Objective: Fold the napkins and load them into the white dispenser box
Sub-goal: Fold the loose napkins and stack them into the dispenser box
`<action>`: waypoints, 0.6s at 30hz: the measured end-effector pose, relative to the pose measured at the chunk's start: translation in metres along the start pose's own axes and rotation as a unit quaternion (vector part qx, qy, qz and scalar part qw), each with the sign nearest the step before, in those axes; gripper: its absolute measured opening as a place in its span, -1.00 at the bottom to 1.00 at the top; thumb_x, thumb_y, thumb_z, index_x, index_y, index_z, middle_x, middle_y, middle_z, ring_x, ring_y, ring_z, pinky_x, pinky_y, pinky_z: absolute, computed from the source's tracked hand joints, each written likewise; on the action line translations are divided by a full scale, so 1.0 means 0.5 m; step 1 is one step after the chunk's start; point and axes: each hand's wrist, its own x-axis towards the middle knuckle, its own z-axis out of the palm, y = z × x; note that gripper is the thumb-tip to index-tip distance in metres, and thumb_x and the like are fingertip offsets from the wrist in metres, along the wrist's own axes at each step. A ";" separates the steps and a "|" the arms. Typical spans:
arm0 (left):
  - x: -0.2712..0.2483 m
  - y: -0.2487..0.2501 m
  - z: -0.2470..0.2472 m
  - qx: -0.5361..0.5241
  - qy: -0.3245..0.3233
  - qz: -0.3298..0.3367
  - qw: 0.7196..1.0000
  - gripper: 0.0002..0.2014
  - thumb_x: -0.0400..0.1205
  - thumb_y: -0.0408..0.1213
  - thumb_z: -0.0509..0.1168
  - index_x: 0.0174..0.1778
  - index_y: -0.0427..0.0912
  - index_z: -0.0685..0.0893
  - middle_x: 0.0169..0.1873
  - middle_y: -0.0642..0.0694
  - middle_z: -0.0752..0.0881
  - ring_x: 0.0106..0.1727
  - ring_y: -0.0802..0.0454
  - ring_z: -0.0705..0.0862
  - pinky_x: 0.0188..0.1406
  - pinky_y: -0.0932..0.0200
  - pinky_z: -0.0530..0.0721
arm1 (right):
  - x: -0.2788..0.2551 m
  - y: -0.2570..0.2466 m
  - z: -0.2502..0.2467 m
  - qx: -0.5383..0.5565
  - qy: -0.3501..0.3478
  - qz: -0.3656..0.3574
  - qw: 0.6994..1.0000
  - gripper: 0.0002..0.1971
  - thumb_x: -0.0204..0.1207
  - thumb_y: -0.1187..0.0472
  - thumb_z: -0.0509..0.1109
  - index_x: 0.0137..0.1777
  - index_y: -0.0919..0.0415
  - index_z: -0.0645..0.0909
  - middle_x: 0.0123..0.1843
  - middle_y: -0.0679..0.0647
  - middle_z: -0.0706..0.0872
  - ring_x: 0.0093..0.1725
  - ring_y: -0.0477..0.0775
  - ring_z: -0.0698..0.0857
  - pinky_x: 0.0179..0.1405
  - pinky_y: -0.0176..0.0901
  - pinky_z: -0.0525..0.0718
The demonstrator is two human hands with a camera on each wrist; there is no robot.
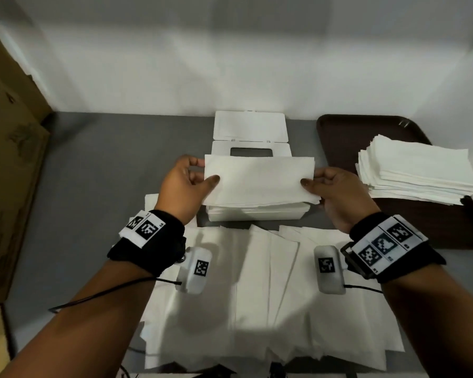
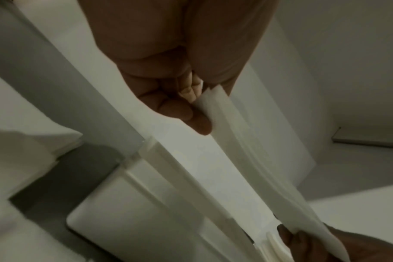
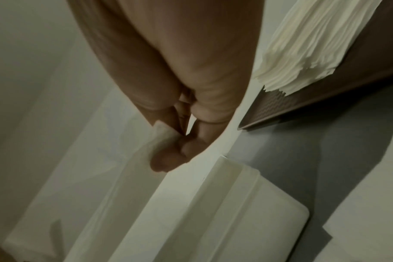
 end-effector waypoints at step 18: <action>-0.007 -0.075 -0.015 0.080 -0.057 -0.055 0.994 -0.82 0.61 -0.33 0.35 0.12 -0.14 0.65 -0.17 0.05 0.70 -0.04 -0.07 0.72 -0.12 -0.03 0.80 | 0.082 0.029 0.048 -0.284 0.074 -0.038 0.955 -0.88 0.43 0.27 0.56 -0.06 0.26 0.74 -0.26 0.14 0.76 -0.27 0.13 0.74 -0.13 -0.05 0.76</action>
